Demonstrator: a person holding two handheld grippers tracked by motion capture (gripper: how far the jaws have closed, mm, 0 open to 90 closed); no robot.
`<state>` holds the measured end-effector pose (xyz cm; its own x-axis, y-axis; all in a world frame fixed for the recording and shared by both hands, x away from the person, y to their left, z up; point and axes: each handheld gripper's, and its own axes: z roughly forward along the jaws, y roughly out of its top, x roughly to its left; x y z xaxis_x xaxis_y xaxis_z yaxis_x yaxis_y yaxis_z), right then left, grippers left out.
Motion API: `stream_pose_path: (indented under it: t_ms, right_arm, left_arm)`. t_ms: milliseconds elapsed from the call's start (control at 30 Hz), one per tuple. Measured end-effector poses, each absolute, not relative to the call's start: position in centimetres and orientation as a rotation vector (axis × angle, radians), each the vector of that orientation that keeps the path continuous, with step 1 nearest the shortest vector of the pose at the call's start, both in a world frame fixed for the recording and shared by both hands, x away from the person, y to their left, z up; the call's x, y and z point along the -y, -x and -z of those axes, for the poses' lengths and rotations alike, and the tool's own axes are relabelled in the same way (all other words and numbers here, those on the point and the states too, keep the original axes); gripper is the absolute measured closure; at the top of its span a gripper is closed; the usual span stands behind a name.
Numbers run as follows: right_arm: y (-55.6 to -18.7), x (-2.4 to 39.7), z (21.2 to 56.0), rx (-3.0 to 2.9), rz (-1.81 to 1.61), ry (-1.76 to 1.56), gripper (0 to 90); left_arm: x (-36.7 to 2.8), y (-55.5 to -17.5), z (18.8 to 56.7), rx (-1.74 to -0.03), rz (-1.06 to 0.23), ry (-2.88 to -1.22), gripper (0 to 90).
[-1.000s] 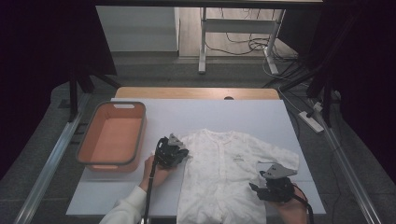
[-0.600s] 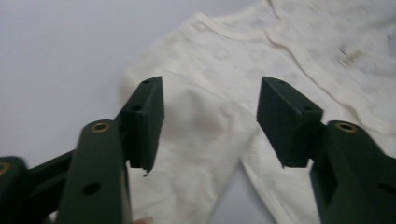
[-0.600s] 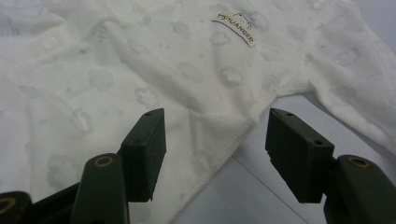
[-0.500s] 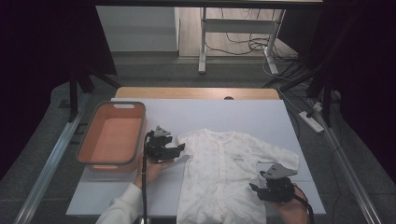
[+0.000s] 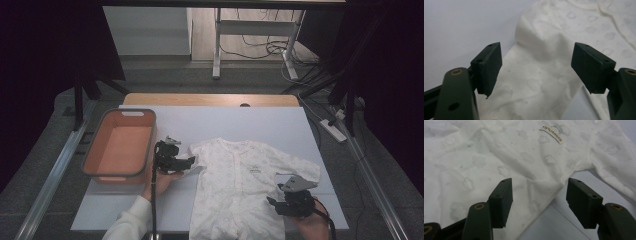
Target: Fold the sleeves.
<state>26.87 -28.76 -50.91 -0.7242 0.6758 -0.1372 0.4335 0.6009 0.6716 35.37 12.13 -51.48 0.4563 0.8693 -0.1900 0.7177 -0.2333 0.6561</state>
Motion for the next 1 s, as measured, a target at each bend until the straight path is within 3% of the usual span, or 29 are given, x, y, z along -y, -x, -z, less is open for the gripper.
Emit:
stream_pose_path:
  t_ms: [733,867,1000]
  right_arm:
    - [-26.8,28.6,51.0,-2.466,-0.875,-0.882,38.3]
    - [-26.9,28.6,51.0,-2.468,-0.874,-0.882,38.3]
    - [-26.8,28.5,51.0,-2.467,-0.88,-0.877,38.3]
  left_arm:
    - [-12.6,-36.0,53.2,-1.388,-0.285,-2.077,27.1]
    - [-12.6,-35.9,53.2,-1.383,-0.291,-2.077,31.9]
    - [-12.5,-35.7,53.2,-1.349,-0.286,-2.082,47.9]
